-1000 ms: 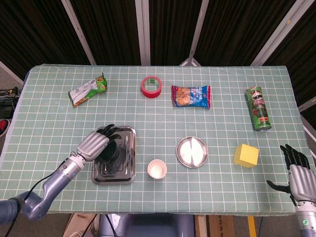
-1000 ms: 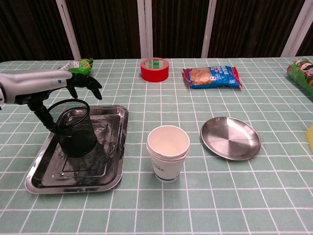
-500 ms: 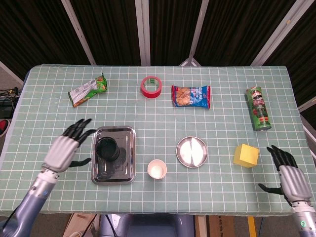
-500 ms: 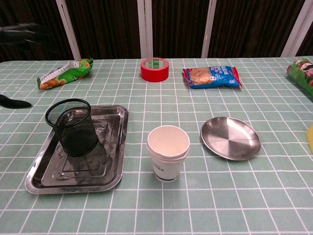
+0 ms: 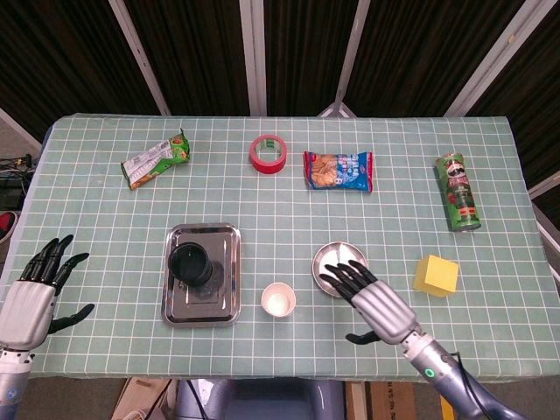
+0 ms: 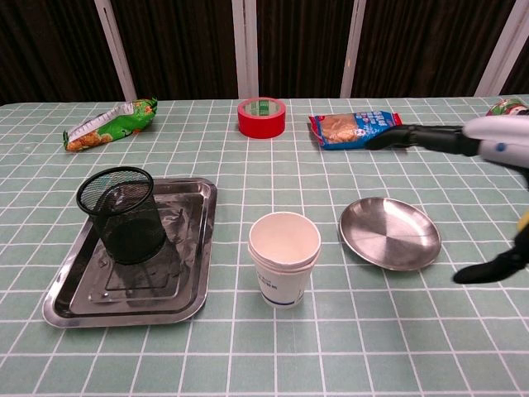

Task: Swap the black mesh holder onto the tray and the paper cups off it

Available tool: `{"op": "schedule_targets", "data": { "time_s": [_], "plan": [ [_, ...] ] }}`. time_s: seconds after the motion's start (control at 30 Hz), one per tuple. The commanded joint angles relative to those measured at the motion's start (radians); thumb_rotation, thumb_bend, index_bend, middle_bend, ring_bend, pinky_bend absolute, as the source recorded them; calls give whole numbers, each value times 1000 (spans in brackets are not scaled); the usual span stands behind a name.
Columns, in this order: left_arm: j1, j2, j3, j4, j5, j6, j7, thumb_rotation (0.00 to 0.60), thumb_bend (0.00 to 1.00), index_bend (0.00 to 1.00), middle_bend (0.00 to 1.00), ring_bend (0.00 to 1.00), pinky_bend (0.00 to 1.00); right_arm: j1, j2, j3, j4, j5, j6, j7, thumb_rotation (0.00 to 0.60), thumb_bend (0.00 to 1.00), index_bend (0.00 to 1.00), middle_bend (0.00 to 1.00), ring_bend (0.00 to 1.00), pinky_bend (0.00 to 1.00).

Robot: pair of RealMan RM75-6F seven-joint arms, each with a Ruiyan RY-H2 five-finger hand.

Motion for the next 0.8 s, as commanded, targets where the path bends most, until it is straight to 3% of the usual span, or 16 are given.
{"op": "schedule_targets", "data": {
  "time_s": [0.03, 0.33, 0.8],
  "plan": [
    [4, -2, -10, 4, -8, -17, 0, 600, 0, 216, 9, 0, 146, 60, -89, 45, -35, 86, -73, -104, 600, 0, 0, 1, 22, 0],
    [17, -8, -43, 8, -22, -38, 2, 600, 0, 215, 7, 0, 146, 151, -231, 74, -17, 256, -138, -275, 600, 0, 81, 86, 168, 33],
    [40, -4, -85, 6, -39, -60, -26, 600, 0, 218, 1, 0, 146, 226, -376, 77, 67, 369, -86, -417, 600, 0, 131, 125, 194, 52]
  ]
}}
